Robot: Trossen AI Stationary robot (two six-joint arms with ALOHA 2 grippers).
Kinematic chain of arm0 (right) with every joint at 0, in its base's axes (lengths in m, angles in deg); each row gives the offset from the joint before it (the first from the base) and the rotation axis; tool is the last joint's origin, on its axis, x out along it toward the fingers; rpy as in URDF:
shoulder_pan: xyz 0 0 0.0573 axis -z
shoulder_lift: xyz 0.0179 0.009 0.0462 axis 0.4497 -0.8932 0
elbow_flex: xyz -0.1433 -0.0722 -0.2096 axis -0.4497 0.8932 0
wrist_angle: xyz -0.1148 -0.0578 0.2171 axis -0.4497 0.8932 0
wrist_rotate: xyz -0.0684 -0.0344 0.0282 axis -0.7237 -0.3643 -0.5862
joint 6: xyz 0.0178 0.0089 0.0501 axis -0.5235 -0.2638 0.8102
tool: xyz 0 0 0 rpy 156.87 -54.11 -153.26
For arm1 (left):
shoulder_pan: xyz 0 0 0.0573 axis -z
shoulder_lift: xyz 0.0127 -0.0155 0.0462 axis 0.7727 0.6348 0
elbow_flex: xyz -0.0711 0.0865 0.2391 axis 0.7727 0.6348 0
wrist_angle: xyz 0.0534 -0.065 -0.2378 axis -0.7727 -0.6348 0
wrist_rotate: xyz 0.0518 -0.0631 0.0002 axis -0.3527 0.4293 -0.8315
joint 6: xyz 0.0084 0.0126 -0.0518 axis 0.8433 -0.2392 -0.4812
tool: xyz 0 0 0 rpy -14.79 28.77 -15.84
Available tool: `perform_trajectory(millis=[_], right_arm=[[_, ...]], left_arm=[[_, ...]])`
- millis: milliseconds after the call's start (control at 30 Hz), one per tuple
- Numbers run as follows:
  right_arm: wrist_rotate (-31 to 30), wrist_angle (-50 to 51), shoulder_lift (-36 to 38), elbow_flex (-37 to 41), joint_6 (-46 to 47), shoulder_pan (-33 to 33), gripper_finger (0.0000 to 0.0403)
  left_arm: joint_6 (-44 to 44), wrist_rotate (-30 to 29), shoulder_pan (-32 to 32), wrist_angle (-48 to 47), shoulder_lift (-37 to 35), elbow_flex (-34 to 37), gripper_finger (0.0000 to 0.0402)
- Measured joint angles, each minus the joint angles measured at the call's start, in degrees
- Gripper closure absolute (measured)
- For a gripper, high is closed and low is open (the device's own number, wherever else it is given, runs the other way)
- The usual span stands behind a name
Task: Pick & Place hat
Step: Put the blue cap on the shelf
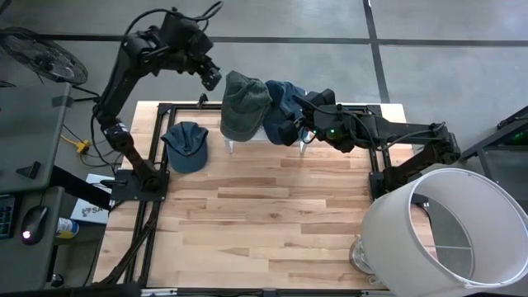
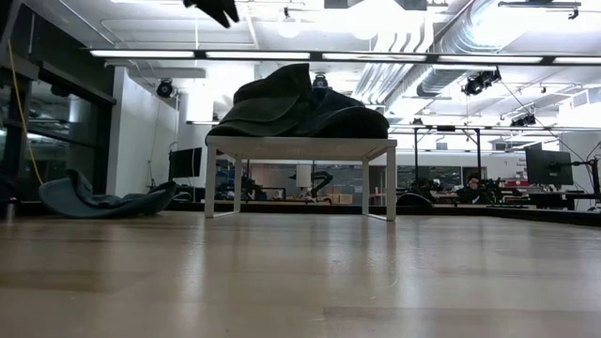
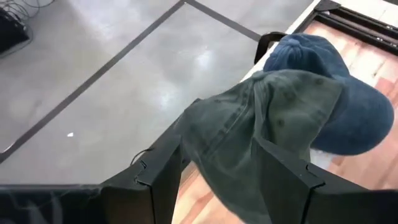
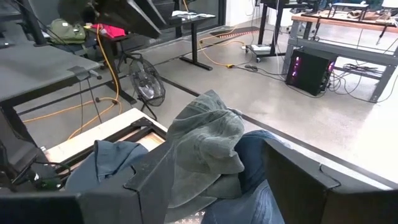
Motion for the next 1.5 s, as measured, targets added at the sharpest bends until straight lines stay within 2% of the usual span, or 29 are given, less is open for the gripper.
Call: perform_trajectory(millis=[300, 467, 600, 767, 900, 1000, 1133, 1267, 1400, 1500], right_arm=[[0.4, 0.0, 0.0, 0.0, 0.1, 0.0, 0.0175], [0.4, 0.9, 0.0, 0.0, 1.7, 0.0, 0.0174], [0.1, 1.4, 0.0, 0.0, 1.9, 0.0, 0.0175], [0.0, 1.7, 0.0, 0.0, 1.8, 0.0, 0.0174], [1.0, 2.4, 0.0, 0.0, 1.7, 0.0, 0.0175], [2.3, 2.8, 0.0, 0.0, 1.6, 0.0, 0.0174], [2.6, 3.5, 0.0, 0.0, 2.8, 0.0, 0.0176], [3.3, 5.3, 0.0, 0.0, 2.4, 0.0, 0.0174], [5.6, 8.0, 0.0, 0.0, 0.1, 0.0, 0.0175], [7.0, 10.0, 0.0, 0.0, 0.0, 0.0, 0.0175]], left_arm=[[2.1, -0.3, 0.0, -9.3, -2.6, 0.2, 0.0216], [2.6, -0.1, 0.0, -7.1, -8.1, 7.0, 0.0216], [2.3, -0.1, 0.0, -2.8, -15.0, 17.3, 0.0216], [-0.9, 0.5, 0.0, 5.6, -24.8, 37.0, 0.0216], [-9.7, 1.6, 0.0, 11.6, -30.7, 52.1, 0.0216], [-18.4, 0.5, 0.0, 13.0, -34.3, 60.7, 0.0216], [-27.8, 0.1, 0.0, 13.1, -37.0, 69.2, 0.0216], [-31.5, 1.1, 0.0, 12.9, -38.7, 76.0, 0.0216], [-35.8, 5.0, 0.4, 11.2, -39.4, 80.7, 0.0216], [-41.2, 3.4, 2.9, 10.6, -39.4, 83.3, 0.0216]])
